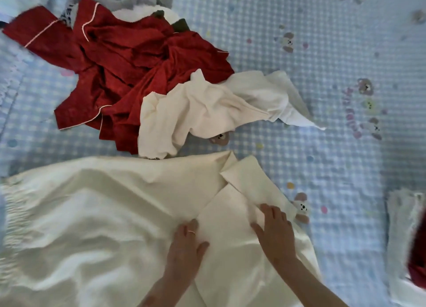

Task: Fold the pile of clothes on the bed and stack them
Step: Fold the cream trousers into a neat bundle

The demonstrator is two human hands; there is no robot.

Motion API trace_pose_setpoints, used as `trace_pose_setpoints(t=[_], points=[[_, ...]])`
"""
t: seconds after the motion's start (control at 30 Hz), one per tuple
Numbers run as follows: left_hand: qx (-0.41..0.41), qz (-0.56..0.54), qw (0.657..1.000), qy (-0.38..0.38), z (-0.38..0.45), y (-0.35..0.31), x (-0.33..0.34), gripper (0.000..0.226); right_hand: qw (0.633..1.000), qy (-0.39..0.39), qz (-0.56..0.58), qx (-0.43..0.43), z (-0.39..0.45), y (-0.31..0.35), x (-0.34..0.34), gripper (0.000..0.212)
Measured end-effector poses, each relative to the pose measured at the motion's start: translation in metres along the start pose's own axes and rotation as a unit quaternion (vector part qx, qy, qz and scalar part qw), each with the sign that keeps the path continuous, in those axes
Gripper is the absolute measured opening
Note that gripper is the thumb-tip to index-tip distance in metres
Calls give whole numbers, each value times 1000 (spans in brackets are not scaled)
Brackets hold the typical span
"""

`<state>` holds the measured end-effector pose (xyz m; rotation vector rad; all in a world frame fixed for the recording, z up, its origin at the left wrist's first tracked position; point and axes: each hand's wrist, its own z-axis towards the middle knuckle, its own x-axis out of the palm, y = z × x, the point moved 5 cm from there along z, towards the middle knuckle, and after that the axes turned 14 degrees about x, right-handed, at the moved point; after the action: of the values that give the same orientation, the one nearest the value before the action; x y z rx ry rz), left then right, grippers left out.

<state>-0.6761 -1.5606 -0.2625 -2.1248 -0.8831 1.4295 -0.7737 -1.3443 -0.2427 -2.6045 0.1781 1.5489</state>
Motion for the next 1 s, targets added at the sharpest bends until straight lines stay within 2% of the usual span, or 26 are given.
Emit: trace_pose_setpoints(t=[0.1,0.17,0.2,0.27,0.3,0.33,0.4,0.43,0.47,0.53,0.57,0.63,0.7,0.77,0.83,0.9,0.97,1.0], points=[[-52,-77,995,-36,1,-18,14,39,997,29,-30,70,-15,-40,19,55],[-31,-123,990,-58,-2,-34,13,26,993,41,-31,102,-24,-65,24,50],[-1,-129,990,-51,-5,-46,12,21,992,50,6,112,-30,-77,24,43],[54,-152,987,-21,-14,-72,10,25,980,67,137,130,-44,-103,21,14],[78,-160,984,8,-18,-87,12,32,970,80,186,138,-53,-119,18,13],[97,-164,981,33,-21,-101,17,35,963,92,210,141,-62,-138,16,22],[123,-166,976,76,-25,-130,32,24,955,138,210,155,-85,-180,11,12],[141,-137,976,94,-24,-140,40,16,955,165,187,162,-95,-199,11,9],[170,-85,974,120,-22,-152,49,16,955,191,150,171,-107,-219,15,19],[219,26,957,186,-14,-169,71,30,961,196,134,144,-126,-251,26,34],[232,66,952,188,-6,-177,74,32,960,190,149,141,-133,-262,32,35],[271,104,949,119,20,-191,75,23,944,187,193,191,-136,-271,31,20],[299,153,941,52,59,-198,77,29,926,95,257,259,-114,-280,25,13],[288,232,928,42,104,-200,80,49,917,13,301,260,-79,-268,20,12],[273,340,898,52,147,-197,83,62,918,11,336,211,-42,-239,15,15],[192,405,892,54,183,-187,77,61,928,34,339,150,-10,-205,18,22],[80,416,905,40,206,-169,59,62,945,47,312,82,15,-172,17,28],[18,408,911,63,213,-160,50,66,952,55,297,52,23,-161,17,29]])
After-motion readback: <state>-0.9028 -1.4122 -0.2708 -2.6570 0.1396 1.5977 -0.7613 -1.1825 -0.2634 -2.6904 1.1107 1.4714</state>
